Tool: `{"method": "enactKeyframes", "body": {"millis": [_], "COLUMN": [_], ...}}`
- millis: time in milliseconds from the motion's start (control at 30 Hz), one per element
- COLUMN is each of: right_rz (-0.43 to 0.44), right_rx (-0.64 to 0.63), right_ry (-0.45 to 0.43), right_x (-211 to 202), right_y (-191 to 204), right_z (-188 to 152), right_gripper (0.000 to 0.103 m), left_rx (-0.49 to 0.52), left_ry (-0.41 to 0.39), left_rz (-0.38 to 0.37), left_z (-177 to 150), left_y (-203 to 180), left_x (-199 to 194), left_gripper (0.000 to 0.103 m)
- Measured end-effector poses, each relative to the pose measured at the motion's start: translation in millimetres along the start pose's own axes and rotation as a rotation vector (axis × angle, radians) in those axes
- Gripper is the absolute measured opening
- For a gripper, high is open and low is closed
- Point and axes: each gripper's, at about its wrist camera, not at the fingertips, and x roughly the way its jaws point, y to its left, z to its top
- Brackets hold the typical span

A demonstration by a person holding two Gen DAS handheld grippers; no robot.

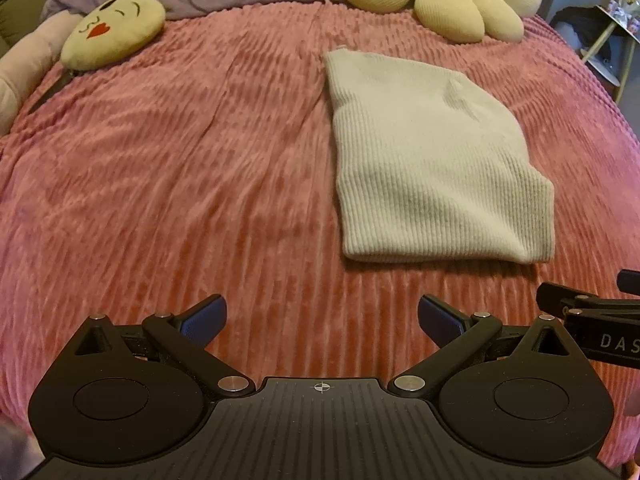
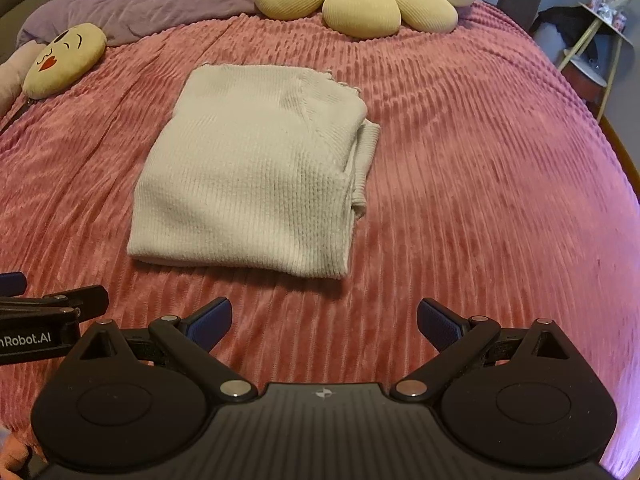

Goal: Fold small clothes

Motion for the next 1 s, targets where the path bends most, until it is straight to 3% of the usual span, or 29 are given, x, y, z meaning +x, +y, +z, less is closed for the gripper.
{"method": "enactKeyframes", "body": {"millis": [1000], "right_rz": [0.012], "right_rx": [0.015], "right_ry": [-0.014], "right_x": [-3.5], "right_y": [-0.8], "right_z": [0.7], "right_gripper": [0.099], "left_rx": [0.027], "left_ry": [-0.005], "left_rz": [-0.010], "left_z": [-1.9], "left_y": [-7.6], "left_x": [-2.7], "left_gripper": [0.103]}}
